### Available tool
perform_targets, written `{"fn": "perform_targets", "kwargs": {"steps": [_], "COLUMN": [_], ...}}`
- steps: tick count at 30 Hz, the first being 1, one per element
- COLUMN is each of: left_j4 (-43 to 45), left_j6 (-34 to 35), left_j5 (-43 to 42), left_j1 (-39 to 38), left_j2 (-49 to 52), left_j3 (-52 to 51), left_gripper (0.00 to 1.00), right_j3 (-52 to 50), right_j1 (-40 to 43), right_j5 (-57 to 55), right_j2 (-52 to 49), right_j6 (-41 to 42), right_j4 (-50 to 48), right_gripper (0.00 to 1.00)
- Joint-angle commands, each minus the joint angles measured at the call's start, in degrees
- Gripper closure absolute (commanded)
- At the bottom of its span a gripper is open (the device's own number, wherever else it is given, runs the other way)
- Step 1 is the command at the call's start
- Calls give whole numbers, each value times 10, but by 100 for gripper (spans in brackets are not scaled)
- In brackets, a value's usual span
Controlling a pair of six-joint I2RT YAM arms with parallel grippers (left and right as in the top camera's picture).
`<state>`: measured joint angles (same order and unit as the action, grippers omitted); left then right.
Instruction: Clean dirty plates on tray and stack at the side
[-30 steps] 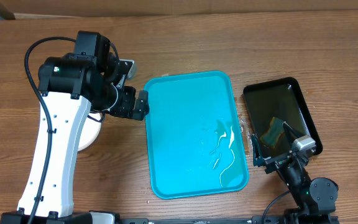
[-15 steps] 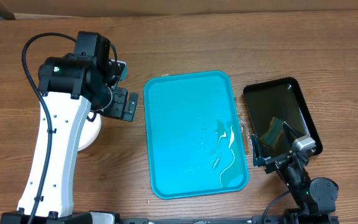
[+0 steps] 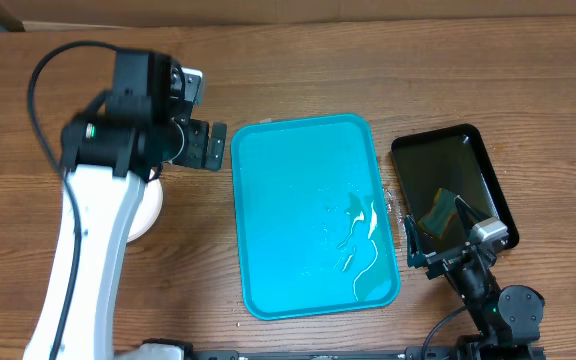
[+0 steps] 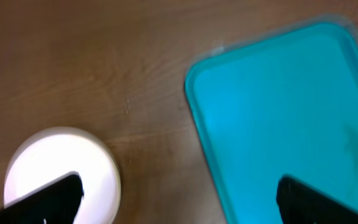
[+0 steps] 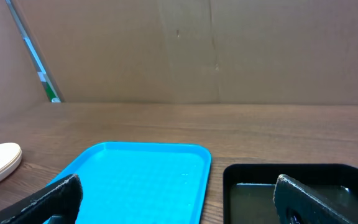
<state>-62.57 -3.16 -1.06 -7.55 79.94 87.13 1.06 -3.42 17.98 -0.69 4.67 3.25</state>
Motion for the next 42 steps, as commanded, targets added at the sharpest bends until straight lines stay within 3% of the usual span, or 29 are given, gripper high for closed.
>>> {"fn": "perform_targets", "kwargs": {"steps": [1, 9, 17, 23, 27, 42], "left_j4": [68, 327, 469, 535, 542, 588], "left_j6": [5, 3, 6, 6, 6, 25], "left_j5": [-9, 7, -22, -19, -19, -54], "left_j1": [-3, 10, 12, 12, 14, 49], "left_j2": [-142, -421, -638, -751, -798, -798], "left_j3": [-95, -377, -616, -737, -784, -869], "left_gripper": [0, 0, 0, 0, 0, 0], "right_j3": [-6, -6, -6, -6, -6, -6], "right_j1": [1, 1, 1, 1, 1, 1], "right_j5": [-4, -4, -4, -4, -4, -4], "right_j2": [5, 5, 5, 5, 5, 5], "right_j6": [0, 0, 0, 0, 0, 0], "right_j4": [-1, -1, -1, -1, -1, -1], "right_gripper": [0, 0, 0, 0, 0, 0]}}
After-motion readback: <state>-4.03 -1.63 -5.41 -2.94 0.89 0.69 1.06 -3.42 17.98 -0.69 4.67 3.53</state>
